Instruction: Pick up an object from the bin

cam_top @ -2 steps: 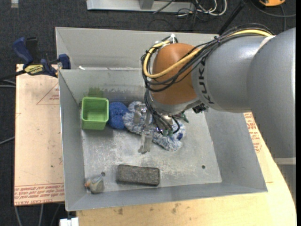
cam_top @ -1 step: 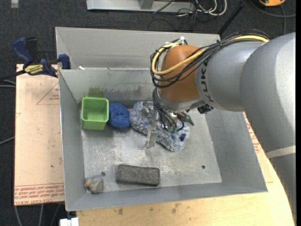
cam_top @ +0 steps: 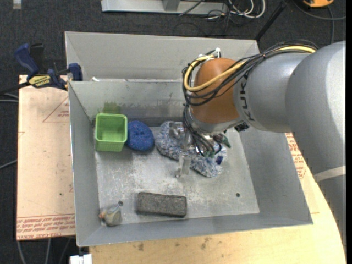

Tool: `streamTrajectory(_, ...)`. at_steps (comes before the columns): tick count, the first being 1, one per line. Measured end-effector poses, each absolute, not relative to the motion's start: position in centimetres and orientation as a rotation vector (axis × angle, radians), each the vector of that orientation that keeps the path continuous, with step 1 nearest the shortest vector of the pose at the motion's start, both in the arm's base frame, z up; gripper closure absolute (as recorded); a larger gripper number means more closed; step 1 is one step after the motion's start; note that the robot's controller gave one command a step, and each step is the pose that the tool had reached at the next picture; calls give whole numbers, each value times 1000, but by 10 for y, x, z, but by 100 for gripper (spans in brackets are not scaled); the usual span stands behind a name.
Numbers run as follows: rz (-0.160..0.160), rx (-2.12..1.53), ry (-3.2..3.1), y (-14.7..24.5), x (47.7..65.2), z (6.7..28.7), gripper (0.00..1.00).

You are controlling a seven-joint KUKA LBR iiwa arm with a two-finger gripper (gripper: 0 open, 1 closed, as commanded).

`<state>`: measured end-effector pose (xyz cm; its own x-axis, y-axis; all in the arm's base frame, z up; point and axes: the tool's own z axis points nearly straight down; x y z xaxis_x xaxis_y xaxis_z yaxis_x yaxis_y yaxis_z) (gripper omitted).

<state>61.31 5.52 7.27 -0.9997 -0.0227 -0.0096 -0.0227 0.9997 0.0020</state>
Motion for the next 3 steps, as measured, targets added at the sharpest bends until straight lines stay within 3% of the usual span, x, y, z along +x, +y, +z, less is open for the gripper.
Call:
streamTrajectory(1,1,371,3114,105,613,71,0)
streamTrajectory(2,8,141,3129,89,613,73,0)
streamTrajectory(3,2,369,3107,103,616,74,100)
